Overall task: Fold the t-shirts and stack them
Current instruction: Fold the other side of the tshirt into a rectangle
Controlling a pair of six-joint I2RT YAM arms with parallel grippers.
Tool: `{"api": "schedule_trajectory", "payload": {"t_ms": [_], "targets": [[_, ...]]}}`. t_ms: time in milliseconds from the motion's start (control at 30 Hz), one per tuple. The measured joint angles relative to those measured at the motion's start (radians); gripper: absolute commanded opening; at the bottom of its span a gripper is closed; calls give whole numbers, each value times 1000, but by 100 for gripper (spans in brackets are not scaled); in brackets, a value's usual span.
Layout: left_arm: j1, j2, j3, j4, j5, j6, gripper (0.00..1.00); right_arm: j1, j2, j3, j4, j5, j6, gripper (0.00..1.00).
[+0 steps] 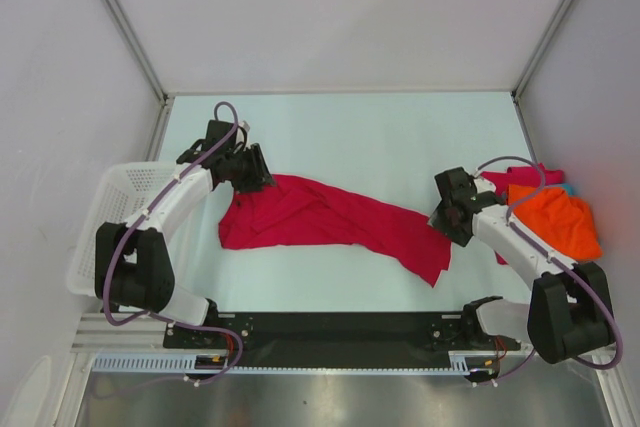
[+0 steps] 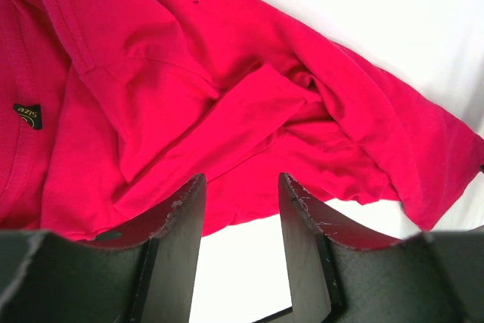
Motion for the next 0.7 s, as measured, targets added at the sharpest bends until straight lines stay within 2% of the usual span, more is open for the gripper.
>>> {"api": "schedule_trajectory", "payload": {"t_ms": [233,700], "targets": [[0,0,0,-2,0,11,49,-53,-31,-64,56,-46,6,57],[2,0,-13,-16,0,25,49,-62,-30,-84,97,-54,6,56]]}}
